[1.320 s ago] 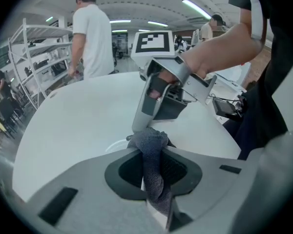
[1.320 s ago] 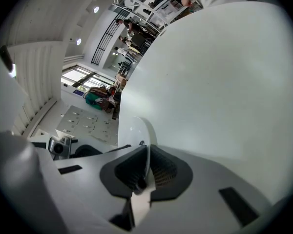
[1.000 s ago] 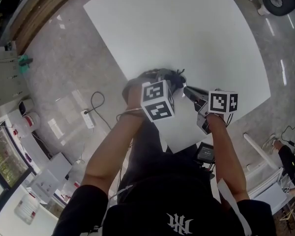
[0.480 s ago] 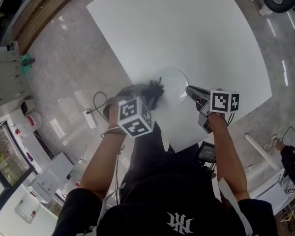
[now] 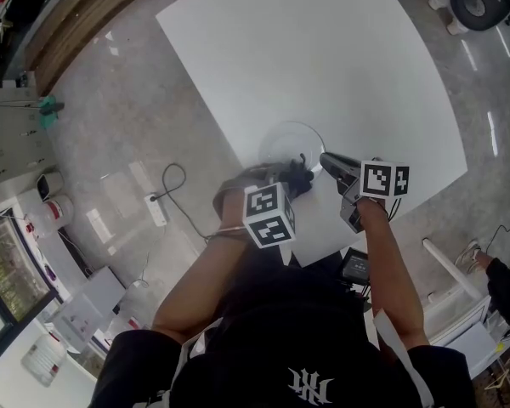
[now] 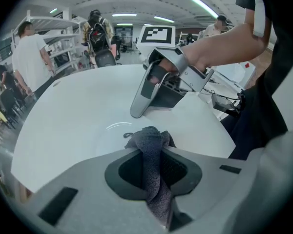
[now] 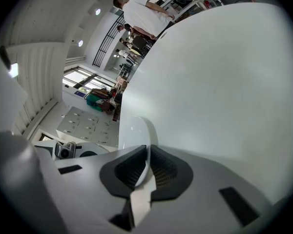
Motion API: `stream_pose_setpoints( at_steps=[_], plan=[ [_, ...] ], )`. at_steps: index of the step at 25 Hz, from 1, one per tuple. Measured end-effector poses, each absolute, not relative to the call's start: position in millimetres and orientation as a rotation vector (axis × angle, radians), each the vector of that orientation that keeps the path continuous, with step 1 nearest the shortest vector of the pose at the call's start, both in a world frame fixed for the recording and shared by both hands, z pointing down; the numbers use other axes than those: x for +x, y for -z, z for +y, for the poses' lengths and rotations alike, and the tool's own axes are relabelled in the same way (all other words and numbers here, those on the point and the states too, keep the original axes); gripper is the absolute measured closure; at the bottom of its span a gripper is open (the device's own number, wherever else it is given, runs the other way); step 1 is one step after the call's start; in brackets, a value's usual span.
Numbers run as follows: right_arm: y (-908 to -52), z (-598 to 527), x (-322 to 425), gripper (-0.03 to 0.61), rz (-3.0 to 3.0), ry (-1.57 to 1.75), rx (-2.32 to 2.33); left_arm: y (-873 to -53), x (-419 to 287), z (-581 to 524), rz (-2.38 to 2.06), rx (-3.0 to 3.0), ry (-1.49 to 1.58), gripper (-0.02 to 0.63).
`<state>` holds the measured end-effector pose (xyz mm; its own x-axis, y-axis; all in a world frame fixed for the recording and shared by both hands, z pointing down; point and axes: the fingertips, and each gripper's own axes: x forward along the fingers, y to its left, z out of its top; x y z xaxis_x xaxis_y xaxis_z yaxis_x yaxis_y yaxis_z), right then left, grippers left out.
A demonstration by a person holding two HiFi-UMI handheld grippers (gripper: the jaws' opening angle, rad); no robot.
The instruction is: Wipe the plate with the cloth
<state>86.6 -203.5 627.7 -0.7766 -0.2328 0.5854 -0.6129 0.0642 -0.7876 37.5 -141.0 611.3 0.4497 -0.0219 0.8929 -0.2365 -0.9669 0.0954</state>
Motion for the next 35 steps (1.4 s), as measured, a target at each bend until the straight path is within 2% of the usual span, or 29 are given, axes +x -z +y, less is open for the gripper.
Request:
stream_pose_setpoints(
  at_steps=[8,14,17,20,26,29,35],
  plan=[
    [-610.1,-213.3,96.8,0.552,-2.163,-1.805,0.900,-614.3,29.3,-138.1,-0.202,2.456,-1.579,0.563],
    [-538.9,-211.2,121.1,0.549,-2.593,-1.649,0.783,-590.1,40.6,-132.8,-0.258,2.477,-1.502,0.563],
    [-493.1,-197.4,124.4,0.549,-2.800,-1.490,0.626,-552.9,49.3,-135.3,-0.317,2.528,-1.239,0.563],
    [-455.1,-187.4,132.1,0.551,-2.943,-1.311,0.486,-501.4,58.8,-144.5,-0.391,2.570,-0.834,0.563],
    [-387.3,-175.7,141.0,0.557,-3.153,-1.036,0.430,-397.5,29.4,-161.2,-0.712,2.532,-0.139,0.563],
    [-383.1,-148.8,126.0,0.572,-3.181,-0.972,0.472,-395.8,4.8,-133.5,-0.765,2.495,-0.007,0.563],
    [-385.9,-122.6,112.9,0.574,-3.074,-0.915,0.684,-409.0,1.2,-87.6,-0.638,2.506,-0.054,0.563]
  ],
)
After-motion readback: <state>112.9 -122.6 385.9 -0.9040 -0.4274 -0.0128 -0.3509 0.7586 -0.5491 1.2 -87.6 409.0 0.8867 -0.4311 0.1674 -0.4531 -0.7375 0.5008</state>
